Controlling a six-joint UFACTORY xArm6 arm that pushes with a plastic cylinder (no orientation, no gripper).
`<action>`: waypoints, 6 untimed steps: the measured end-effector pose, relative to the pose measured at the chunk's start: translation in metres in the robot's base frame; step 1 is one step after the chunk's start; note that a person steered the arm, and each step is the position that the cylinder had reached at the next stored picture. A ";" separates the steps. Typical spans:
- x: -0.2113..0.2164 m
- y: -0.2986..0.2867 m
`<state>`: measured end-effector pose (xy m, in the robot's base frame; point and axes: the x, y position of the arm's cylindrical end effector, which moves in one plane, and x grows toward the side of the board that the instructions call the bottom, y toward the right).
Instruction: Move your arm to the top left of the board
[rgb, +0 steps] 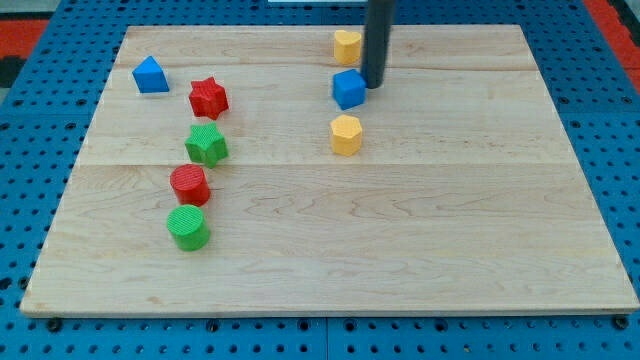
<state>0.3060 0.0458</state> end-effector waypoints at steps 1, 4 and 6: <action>-0.022 0.004; -0.082 -0.223; -0.032 -0.350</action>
